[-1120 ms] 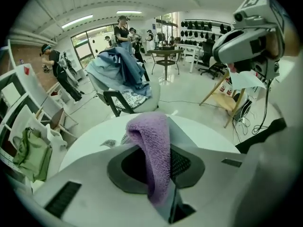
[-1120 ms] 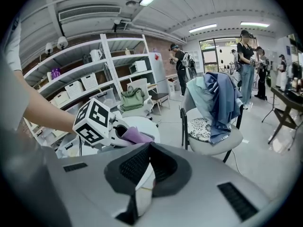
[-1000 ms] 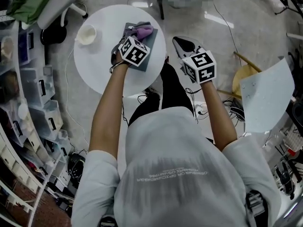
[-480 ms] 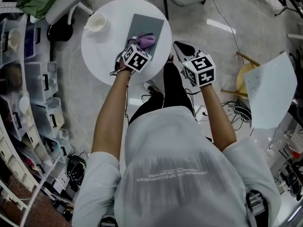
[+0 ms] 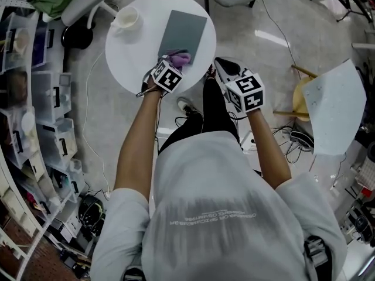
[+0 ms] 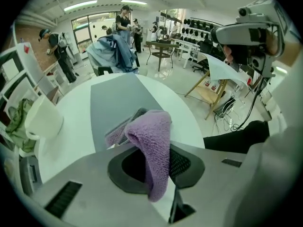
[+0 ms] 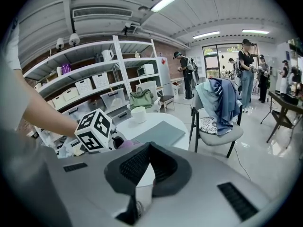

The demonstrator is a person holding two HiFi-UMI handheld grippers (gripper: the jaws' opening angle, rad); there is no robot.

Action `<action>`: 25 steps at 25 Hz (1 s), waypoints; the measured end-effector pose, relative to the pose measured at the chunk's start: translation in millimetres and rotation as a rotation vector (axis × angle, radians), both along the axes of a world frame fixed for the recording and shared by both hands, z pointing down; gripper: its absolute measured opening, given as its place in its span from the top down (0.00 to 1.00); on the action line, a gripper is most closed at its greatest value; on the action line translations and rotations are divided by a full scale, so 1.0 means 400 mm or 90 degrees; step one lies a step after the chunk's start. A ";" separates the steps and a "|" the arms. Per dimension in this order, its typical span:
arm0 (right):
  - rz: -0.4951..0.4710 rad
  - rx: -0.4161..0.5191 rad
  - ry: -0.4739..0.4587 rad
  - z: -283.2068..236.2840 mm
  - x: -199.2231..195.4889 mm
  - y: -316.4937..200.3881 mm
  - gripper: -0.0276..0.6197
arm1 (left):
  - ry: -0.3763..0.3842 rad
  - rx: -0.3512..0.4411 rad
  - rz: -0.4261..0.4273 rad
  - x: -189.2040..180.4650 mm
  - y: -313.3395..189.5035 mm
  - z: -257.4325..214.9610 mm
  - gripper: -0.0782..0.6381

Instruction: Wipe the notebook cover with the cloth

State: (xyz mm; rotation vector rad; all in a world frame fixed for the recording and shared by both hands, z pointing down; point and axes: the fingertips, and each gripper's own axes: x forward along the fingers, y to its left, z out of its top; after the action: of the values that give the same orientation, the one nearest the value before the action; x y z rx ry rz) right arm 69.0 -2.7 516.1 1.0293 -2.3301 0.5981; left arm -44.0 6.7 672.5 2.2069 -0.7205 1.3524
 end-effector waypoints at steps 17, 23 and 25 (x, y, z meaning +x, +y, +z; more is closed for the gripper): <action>-0.031 0.006 0.002 -0.013 -0.049 -0.073 0.96 | 0.084 0.092 -0.095 -0.049 -0.187 -0.227 0.79; -0.028 -0.013 0.004 0.003 -0.027 -0.160 0.96 | 0.047 0.166 -0.087 -0.033 -0.361 -0.257 0.79; -0.023 -0.021 0.004 0.011 -0.011 -0.200 0.95 | 0.007 0.205 -0.079 -0.032 -0.427 -0.255 0.79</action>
State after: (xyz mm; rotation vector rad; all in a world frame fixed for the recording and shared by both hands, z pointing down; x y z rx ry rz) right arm 64.5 -82.5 520.3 0.9719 -2.3198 0.6159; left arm -56.8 -164.0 570.6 2.3627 -1.1194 1.2324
